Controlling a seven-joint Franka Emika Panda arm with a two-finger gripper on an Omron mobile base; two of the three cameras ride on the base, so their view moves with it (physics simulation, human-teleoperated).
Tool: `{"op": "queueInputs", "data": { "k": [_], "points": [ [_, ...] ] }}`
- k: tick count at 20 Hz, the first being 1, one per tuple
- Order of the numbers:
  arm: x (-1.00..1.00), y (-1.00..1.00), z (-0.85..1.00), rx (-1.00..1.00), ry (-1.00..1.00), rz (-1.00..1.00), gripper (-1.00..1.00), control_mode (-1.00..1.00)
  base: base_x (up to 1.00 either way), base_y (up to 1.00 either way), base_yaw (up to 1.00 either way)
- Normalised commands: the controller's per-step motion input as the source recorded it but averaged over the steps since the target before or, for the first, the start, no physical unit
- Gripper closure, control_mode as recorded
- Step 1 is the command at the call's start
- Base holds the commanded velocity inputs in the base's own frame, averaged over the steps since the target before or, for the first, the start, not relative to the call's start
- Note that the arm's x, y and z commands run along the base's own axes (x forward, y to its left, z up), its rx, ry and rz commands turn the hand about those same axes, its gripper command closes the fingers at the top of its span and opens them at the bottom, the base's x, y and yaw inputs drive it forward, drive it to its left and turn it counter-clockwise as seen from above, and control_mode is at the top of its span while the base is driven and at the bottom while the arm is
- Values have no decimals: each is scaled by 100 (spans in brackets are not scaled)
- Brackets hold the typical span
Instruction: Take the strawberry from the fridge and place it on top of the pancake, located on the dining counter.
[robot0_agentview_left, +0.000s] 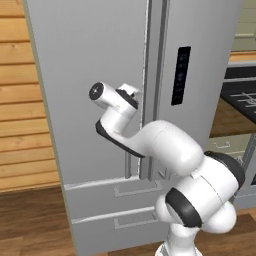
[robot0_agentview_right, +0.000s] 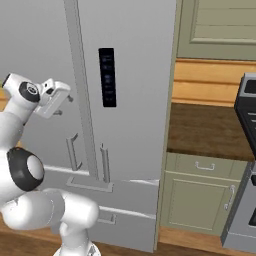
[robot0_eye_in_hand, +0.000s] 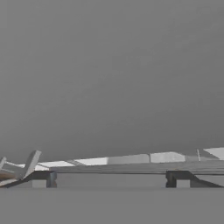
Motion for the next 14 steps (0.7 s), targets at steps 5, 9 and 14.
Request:
{"op": "queueInputs", "data": {
  "k": [5,9,14],
  "points": [
    [30,-51,0,-2,0,-6,-100,-100,0,0,0],
    [4,-67,0,-1,0,-8,-100,-100,0,0,0],
    [-19,-84,1,0,-2,-11,-100,-100,0,0,0]
  ]
}}
